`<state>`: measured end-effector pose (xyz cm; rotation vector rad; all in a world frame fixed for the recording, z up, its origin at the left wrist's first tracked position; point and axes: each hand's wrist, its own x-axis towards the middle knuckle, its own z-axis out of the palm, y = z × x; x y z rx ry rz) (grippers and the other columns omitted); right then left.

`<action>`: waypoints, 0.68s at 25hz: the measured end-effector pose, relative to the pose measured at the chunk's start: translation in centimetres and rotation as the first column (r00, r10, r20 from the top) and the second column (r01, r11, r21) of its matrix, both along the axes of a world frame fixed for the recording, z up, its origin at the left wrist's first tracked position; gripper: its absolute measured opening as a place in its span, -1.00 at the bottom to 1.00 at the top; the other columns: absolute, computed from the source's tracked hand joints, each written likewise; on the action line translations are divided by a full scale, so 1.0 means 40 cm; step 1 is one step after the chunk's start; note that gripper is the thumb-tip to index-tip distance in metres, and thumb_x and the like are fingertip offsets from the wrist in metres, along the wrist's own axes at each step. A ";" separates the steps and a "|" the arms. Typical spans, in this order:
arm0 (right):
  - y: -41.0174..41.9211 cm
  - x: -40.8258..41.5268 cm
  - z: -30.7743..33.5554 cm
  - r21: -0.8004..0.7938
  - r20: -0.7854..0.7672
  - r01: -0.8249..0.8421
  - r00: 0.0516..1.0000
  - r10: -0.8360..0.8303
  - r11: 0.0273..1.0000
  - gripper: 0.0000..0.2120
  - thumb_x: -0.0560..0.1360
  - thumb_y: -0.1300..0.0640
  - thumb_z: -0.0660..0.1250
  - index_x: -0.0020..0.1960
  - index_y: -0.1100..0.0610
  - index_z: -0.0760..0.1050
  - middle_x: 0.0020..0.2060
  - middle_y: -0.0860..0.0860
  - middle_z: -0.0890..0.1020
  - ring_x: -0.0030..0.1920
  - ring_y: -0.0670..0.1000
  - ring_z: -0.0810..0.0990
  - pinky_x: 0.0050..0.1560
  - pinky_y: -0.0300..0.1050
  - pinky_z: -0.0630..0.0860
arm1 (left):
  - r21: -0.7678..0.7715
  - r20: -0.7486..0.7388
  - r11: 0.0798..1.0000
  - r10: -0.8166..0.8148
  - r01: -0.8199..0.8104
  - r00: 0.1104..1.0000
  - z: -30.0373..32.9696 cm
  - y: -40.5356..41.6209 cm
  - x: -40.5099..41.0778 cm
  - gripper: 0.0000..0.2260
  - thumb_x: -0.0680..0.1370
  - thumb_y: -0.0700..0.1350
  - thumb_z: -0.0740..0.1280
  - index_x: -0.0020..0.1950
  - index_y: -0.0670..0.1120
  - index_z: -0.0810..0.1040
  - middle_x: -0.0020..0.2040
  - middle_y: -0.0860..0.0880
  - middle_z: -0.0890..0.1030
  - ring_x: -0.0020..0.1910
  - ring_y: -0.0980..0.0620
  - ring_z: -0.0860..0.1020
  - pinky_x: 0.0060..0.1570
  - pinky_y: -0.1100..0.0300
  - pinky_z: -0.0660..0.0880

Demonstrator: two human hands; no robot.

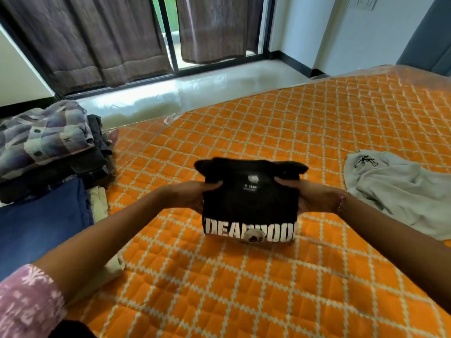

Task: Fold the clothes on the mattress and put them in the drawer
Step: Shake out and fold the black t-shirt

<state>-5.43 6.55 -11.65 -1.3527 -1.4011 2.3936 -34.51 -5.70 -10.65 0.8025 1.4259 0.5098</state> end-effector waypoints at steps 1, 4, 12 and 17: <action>-0.005 -0.047 0.089 0.011 -0.031 0.065 0.997 -0.064 0.998 -0.66 0.56 -0.10 0.20 0.14 0.09 0.56 0.08 0.11 0.66 0.09 0.14 0.63 -0.06 0.02 0.63 | 0.000 0.042 0.997 0.083 -0.083 0.996 0.018 0.035 0.014 -0.64 0.57 0.19 0.19 0.22 -0.01 0.47 0.20 -0.08 0.59 0.15 -0.13 0.58 -0.08 0.07 0.55; 0.000 -0.084 0.084 0.090 -0.021 0.323 0.946 -0.322 0.942 -0.60 0.54 -0.18 0.22 0.06 0.13 0.56 -0.05 0.10 0.67 -0.11 0.08 0.65 -0.23 -0.10 0.61 | -0.028 0.136 0.932 0.363 -0.363 0.922 0.033 0.089 0.077 -0.56 0.57 0.18 0.21 0.26 -0.11 0.45 0.08 -0.11 0.61 -0.04 -0.08 0.62 -0.19 0.07 0.57; -0.183 -0.095 -0.140 0.803 0.195 0.315 0.663 -0.723 0.506 -0.70 0.63 0.03 0.15 0.06 0.25 0.52 -0.17 0.14 0.59 -0.19 0.10 0.51 -0.33 -0.13 0.28 | 0.556 -0.522 0.769 0.619 -0.316 0.587 -0.189 -0.019 0.200 -0.80 0.63 -0.08 0.17 0.06 -0.15 0.53 -0.05 -0.15 0.64 -0.12 -0.12 0.58 -0.22 0.08 0.44; -0.266 -0.051 -0.176 0.899 0.299 0.110 0.550 -0.780 0.423 -0.66 0.63 -0.02 0.11 0.02 0.24 0.49 -0.35 0.06 0.47 -0.35 0.05 0.41 -0.47 -0.23 0.17 | 0.615 -0.663 0.769 0.623 -0.171 0.416 -0.196 -0.088 0.248 -0.79 0.61 -0.03 0.23 0.01 -0.16 0.53 -0.26 -0.13 0.61 -0.37 -0.03 0.48 -0.48 0.21 0.22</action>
